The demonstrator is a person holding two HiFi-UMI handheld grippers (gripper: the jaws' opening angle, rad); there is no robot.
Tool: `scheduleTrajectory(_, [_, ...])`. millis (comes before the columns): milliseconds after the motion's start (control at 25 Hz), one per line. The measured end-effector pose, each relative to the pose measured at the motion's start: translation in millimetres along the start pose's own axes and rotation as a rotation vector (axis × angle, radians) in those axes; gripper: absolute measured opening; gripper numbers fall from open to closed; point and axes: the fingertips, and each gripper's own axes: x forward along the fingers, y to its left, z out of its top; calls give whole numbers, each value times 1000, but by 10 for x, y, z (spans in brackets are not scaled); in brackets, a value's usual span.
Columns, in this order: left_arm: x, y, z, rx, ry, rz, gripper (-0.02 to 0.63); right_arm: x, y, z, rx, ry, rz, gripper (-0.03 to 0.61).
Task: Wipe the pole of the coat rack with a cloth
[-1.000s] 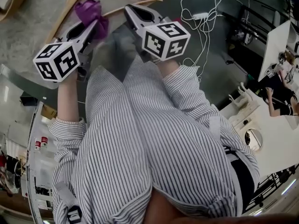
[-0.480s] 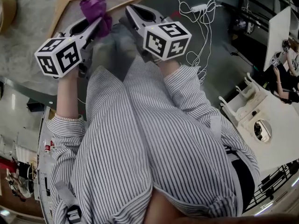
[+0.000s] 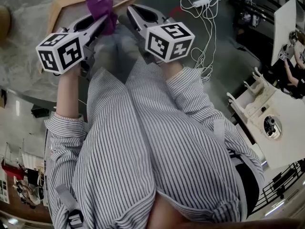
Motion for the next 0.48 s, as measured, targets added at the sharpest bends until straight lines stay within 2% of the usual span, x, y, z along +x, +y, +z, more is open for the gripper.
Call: scheduleTrajectory(480, [473,-217,117,35,42,-61,98,-121,-260,51,31,-30,-35,15])
